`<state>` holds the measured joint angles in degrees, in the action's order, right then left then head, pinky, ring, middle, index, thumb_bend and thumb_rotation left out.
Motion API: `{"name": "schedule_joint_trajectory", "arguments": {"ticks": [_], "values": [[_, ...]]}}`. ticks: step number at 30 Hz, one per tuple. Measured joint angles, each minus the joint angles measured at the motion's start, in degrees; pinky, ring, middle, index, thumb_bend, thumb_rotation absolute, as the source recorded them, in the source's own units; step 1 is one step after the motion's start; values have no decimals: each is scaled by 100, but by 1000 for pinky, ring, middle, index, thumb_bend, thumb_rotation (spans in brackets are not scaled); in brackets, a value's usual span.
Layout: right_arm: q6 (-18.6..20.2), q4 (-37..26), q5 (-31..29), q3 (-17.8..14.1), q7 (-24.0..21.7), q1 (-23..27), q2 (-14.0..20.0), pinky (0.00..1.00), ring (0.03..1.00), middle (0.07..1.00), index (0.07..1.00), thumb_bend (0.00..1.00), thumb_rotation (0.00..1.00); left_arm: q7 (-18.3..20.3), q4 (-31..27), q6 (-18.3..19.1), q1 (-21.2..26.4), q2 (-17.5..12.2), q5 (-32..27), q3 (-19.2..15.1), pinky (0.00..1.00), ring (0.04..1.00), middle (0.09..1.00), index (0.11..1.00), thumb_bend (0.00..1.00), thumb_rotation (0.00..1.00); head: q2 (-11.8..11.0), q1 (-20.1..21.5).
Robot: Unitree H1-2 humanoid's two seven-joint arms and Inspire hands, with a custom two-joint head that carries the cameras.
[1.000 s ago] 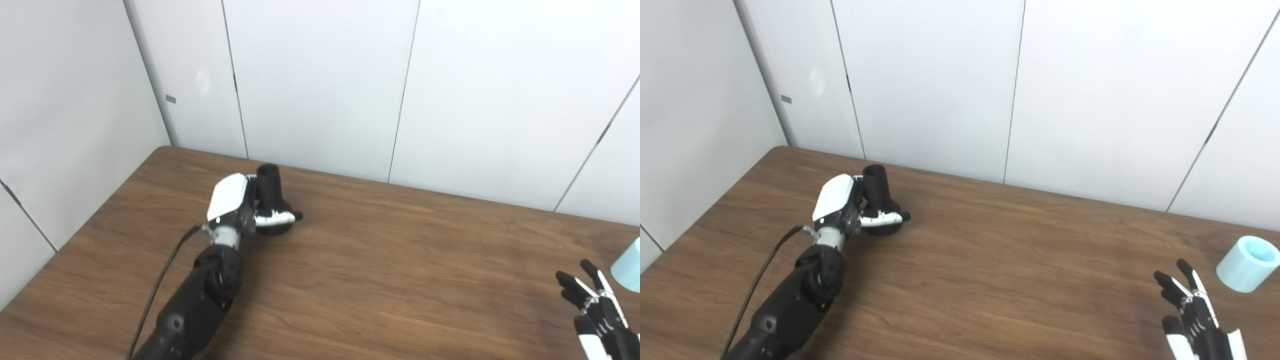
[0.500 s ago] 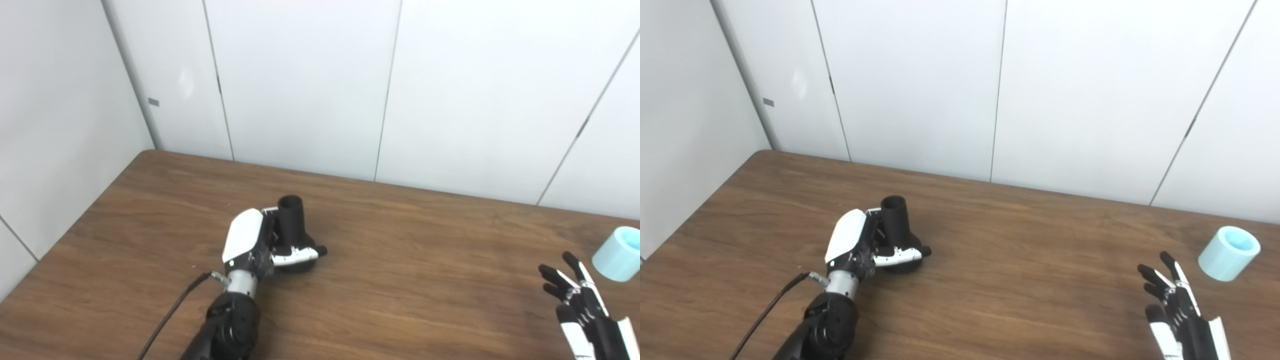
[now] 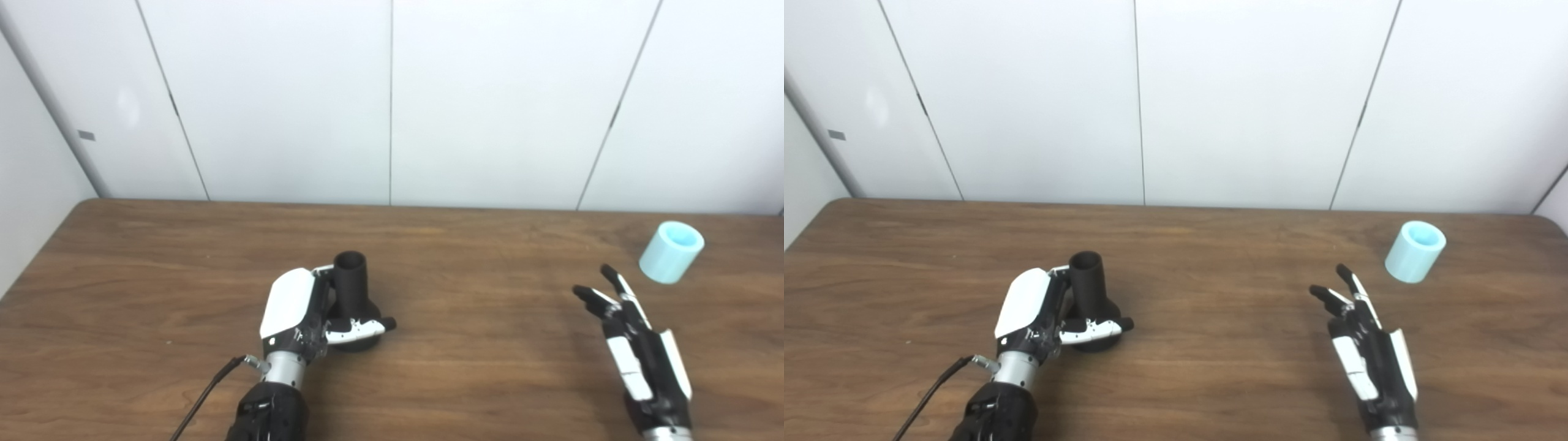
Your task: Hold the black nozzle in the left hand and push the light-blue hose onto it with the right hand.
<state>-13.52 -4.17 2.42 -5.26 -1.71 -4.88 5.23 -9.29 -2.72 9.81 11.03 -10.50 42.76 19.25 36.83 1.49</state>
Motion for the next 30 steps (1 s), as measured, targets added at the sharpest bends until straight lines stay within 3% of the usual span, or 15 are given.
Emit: {"name": "schedule_joint_trajectory", "arguments": {"ticks": [2,8,14,16,19,25,30], "values": [[66,-30,-14,-19,6,-3,0,909,857,763,924,590,896,-21,1,-180,-1,-3,62,32,945,636,477,494,525,0,44,79],[366,-298,-106,-63,11,-183,-4,975,886,784,931,557,927,67,-74,-258,-24,52,191,135,967,647,477,494,525,0,88,176],[526,-325,-128,-271,54,-250,110,905,856,800,920,523,904,95,-124,-396,-153,205,225,214,960,650,477,493,525,0,167,360],[559,-337,-163,-368,78,-250,156,872,852,803,926,562,878,95,-166,-406,-210,247,237,223,956,650,485,488,525,0,176,404],[799,-528,-326,-546,107,-178,225,888,873,812,927,561,823,119,-178,-407,-222,273,264,227,945,648,482,489,525,0,202,536],[968,-688,-362,-935,151,280,757,901,866,848,926,618,759,134,-204,-445,-271,281,268,251,924,635,485,488,525,0,246,853],[1145,-767,-279,-1116,161,524,1236,837,855,825,875,565,670,111,-204,-597,-359,329,268,263,908,632,487,487,525,0,281,1046]]}}
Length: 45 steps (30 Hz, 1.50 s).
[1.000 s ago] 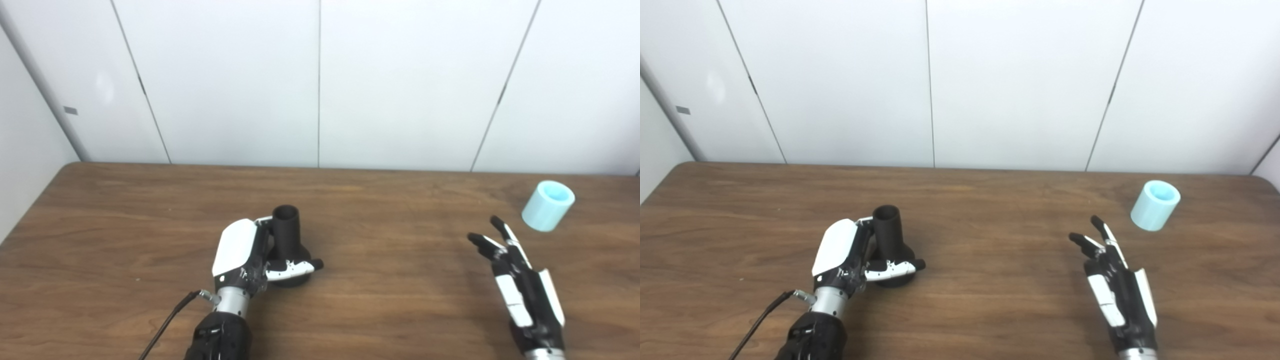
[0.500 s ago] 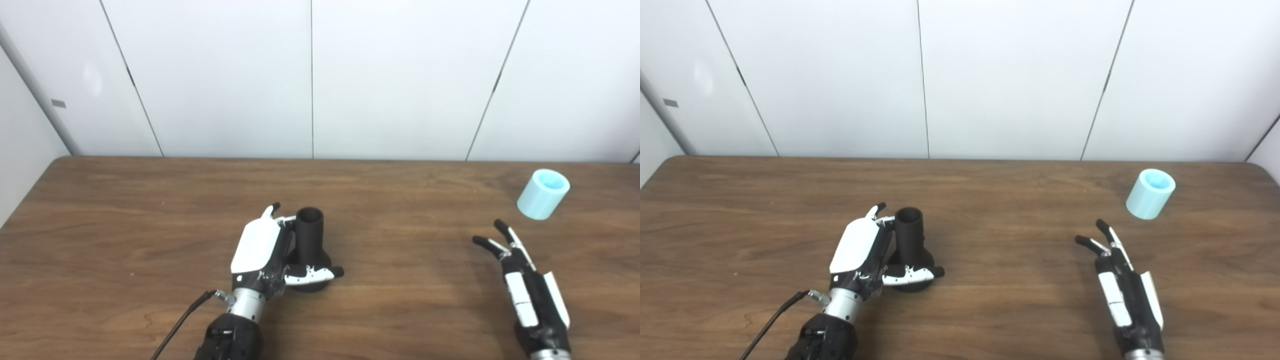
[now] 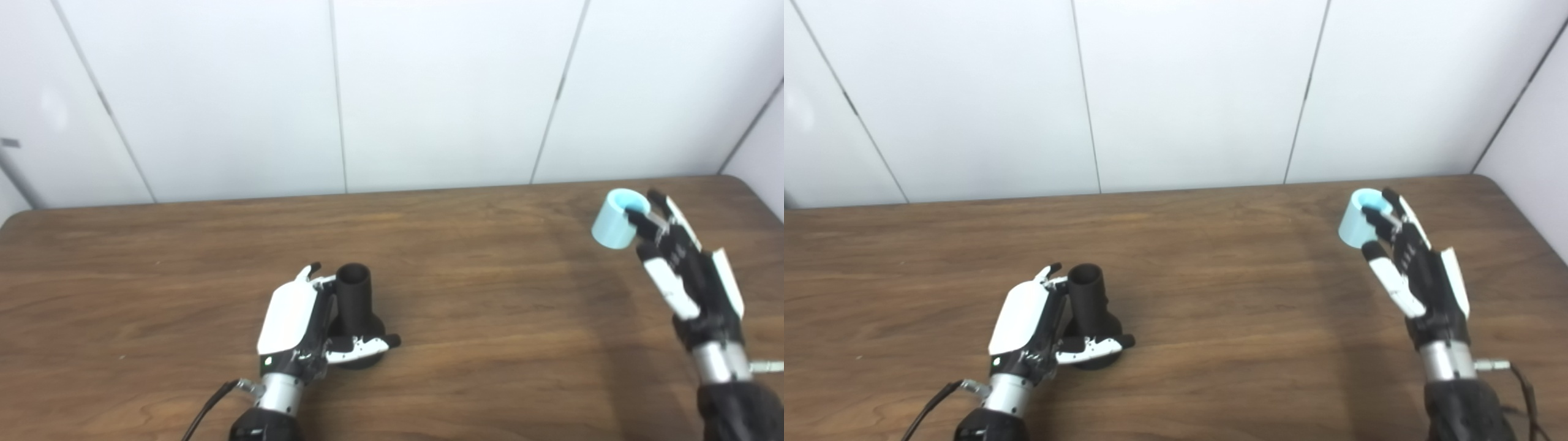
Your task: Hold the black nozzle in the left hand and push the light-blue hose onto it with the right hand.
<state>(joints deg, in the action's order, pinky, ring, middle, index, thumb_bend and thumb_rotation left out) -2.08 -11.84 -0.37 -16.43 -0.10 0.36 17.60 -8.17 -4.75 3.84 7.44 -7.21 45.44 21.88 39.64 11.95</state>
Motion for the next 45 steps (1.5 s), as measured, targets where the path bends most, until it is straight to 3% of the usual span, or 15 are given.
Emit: {"name": "schedule_joint_trajectory", "arguments": {"ticks": [4,8,11,14,16,19,26,30,35,37,45], "values": [[126,-148,238,-51,29,105,160,777,826,809,846,611,538,9,0,-36,-17,11,-1,-6,901,628,485,488,525,0,27,202],[181,-149,593,-72,56,318,401,800,824,810,825,673,367,20,-1,-98,-28,-5,-42,-35,893,620,472,494,525,0,27,518],[282,-146,937,-57,62,517,572,780,829,831,831,734,393,49,-1,-202,-37,-43,-86,-72,900,620,468,497,525,0,18,660],[458,-25,1473,72,58,746,826,806,870,865,822,789,333,148,-2,-248,-33,-80,-106,-115,890,616,458,501,525,0,62,818],[780,23,1849,159,50,919,981,790,856,860,818,799,305,201,-13,-249,-43,-93,-117,-158,886,616,454,502,524,0,79,879],[1322,96,2358,388,-83,1265,1263,768,834,840,815,826,271,247,-19,-263,-42,-103,-126,-185,874,613,454,501,525,0,88,1037],[1802,958,3070,1045,-549,2017,1878,799,889,881,836,874,212,337,-20,-366,-39,-139,-299,-282,875,610,444,503,524,0,106,1450],[1865,1360,3243,1394,-760,2361,2036,770,881,870,833,893,200,438,-42,-376,-36,-147,-320,-350,877,604,440,503,524,0,114,1495],[2007,1945,3525,1978,-1277,2698,2279,862,926,899,869,901,233,605,-171,-250,-42,-152,-383,-456,889,610,442,501,524,0,158,1486],[2041,2119,3618,2177,-1454,2809,2331,831,912,886,860,930,229,622,-178,-248,-44,-158,-387,-470,886,606,441,503,524,0,158,1495],[2105,2628,3729,2525,-1591,3057,2253,797,896,882,858,969,238,634,-182,-260,-46,-168,-399,-470,873,595,434,505,523,0,193,1460]]}}
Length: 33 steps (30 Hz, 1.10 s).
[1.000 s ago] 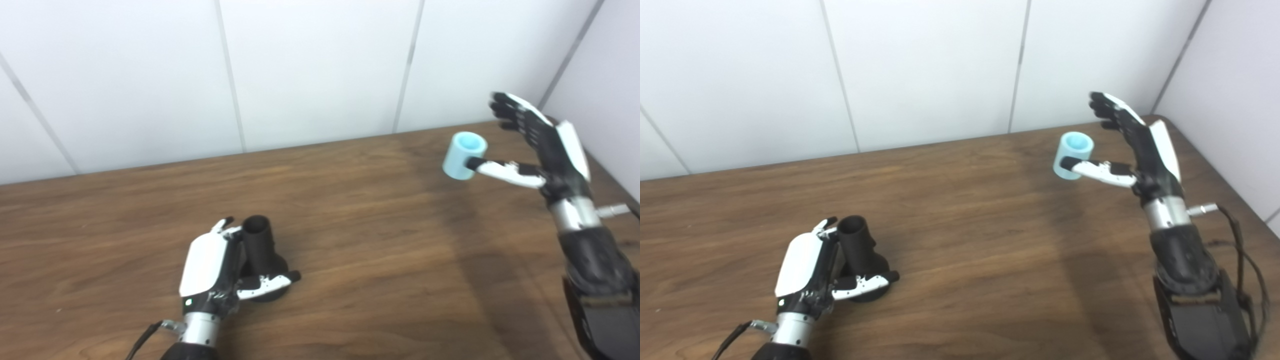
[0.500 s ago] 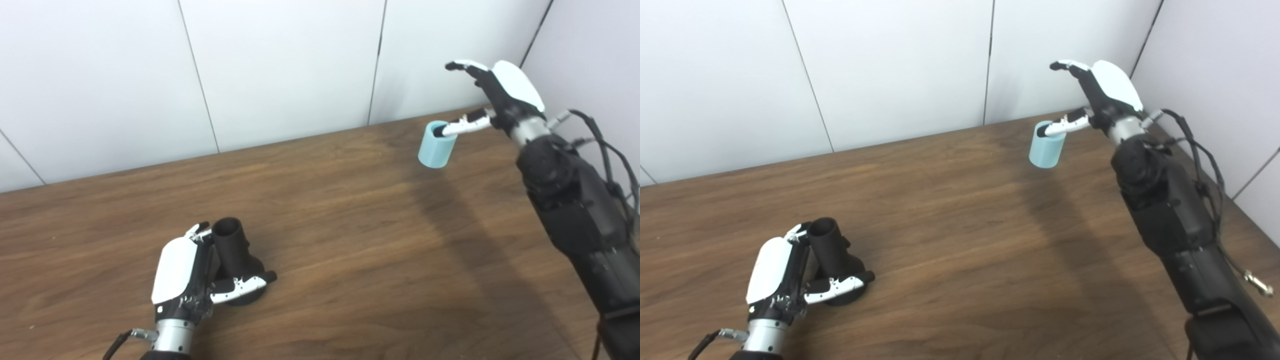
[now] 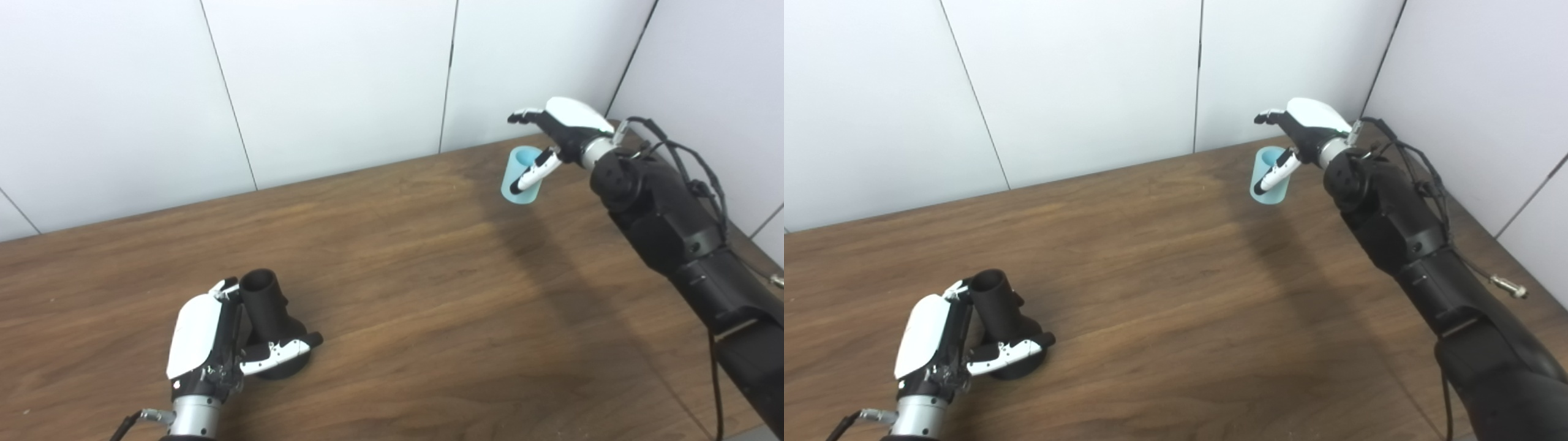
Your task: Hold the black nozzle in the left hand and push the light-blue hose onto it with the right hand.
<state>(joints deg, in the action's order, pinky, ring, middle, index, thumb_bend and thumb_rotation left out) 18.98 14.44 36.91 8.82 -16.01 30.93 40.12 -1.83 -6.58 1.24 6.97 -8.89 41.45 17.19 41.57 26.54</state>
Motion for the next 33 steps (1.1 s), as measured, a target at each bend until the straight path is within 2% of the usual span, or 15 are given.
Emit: {"name": "schedule_joint_trajectory", "arguments": {"ticks": [4,10,19,27,33], "values": [[84,273,6,122,-112,53,-24,829,915,898,867,968,223,3,-1,-2,0,-4,0,1,883,607,436,506,523,0,9,-61],[90,475,-2,138,-111,74,-28,848,914,892,841,938,188,7,-10,5,0,-3,0,1,889,605,438,505,523,0,18,-123],[51,642,-6,164,-95,104,-25,777,853,796,782,916,157,2,-10,4,-1,1,14,13,882,593,431,506,523,0,35,-193],[-53,683,-34,159,-63,103,20,775,829,759,740,888,174,-10,-10,-3,-3,5,20,24,877,596,436,505,523,0,53,-211],[-151,694,-79,154,-29,103,28,773,770,730,730,877,178,-27,-10,-13,-6,4,70,38,874,602,437,507,523,0,53,-246]]}}
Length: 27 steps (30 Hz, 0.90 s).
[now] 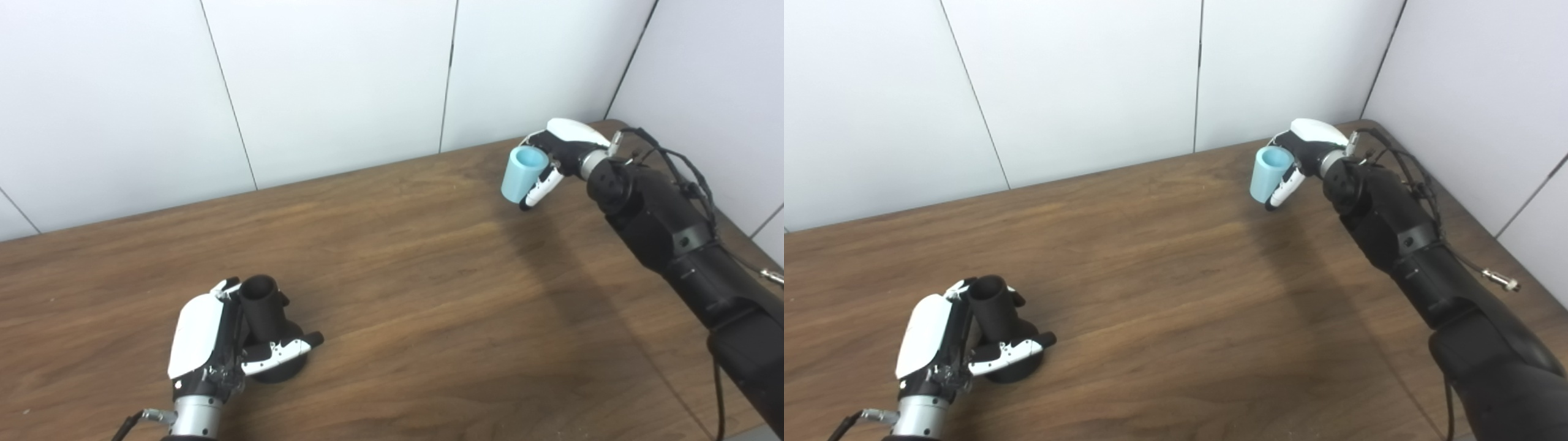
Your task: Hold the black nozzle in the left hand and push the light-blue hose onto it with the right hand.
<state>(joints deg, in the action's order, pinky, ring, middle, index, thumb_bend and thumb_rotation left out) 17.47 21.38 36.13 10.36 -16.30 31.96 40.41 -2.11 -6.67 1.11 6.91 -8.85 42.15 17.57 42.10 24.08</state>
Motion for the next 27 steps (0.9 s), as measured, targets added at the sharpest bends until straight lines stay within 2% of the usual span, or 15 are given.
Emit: {"name": "schedule_joint_trajectory", "arguments": {"ticks": [5,7,10,16,21,27], "values": [[-38,78,-73,-6,49,0,0,676,700,721,735,874,166,12,0,9,-1,2,24,3,893,614,444,509,523,0,0,-26],[-70,105,-89,-6,54,-5,0,691,694,716,733,874,156,12,0,6,-3,1,26,7,892,616,447,510,522,0,0,-35],[-146,105,-85,-4,70,-5,1,745,736,716,728,873,159,14,-1,8,-4,6,29,24,886,624,446,511,522,0,9,-18],[-200,104,-68,13,74,1,0,728,736,720,726,862,157,38,-9,32,-6,9,36,52,884,633,447,510,523,0,18,-18],[-193,90,-75,9,61,1,0,658,695,707,730,862,132,69,-22,37,-16,9,36,75,885,634,457,506,523,0,26,-26],[-198,74,-77,7,63,1,0,720,730,709,736,865,131,65,-22,22,-27,9,57,120,878,630,453,507,523,0,26,-35]]}}
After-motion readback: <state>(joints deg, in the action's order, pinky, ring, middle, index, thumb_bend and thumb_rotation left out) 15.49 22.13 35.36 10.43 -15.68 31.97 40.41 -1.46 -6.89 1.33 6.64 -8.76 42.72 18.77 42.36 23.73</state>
